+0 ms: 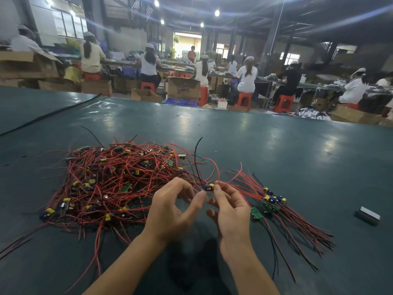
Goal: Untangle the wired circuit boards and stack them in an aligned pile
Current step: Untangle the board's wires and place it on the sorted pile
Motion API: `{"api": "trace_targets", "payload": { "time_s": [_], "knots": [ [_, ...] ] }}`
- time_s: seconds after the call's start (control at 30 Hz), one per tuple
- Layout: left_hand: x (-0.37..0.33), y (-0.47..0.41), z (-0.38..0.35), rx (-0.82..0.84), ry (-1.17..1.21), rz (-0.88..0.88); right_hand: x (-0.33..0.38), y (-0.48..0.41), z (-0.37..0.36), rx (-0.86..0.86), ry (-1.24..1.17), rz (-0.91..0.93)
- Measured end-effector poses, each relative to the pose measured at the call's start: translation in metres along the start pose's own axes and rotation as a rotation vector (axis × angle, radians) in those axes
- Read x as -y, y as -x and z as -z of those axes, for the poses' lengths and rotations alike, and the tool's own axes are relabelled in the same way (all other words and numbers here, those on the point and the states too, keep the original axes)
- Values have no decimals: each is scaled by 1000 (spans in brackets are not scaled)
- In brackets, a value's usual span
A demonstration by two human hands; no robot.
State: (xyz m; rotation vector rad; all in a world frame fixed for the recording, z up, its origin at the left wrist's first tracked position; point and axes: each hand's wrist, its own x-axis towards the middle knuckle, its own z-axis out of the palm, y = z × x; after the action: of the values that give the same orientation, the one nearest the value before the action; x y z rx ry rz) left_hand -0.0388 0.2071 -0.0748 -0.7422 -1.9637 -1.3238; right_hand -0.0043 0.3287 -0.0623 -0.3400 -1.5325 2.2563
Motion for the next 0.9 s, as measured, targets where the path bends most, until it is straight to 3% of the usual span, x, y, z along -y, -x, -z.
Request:
{"api": "trace_targets", "payload": {
  "time_s": [0.13, 0.4, 0.63, 0.73, 0.9],
  "knots": [
    [5, 2, -7, 95, 112, 318, -8, 6, -5, 35, 179, 109],
    [9, 4, -1, 145, -151, 180, -13, 9, -6, 63, 247, 57],
    [10, 3, -1, 84, -201, 220, -7, 3, -2, -74, 20, -95],
    [11, 2, -2, 114, -105, 314, -8, 3, -1, -64, 23, -123],
    [6, -4, -2, 251, 329, 611, -8, 3, -2, -20, 39, -95]
  ]
}}
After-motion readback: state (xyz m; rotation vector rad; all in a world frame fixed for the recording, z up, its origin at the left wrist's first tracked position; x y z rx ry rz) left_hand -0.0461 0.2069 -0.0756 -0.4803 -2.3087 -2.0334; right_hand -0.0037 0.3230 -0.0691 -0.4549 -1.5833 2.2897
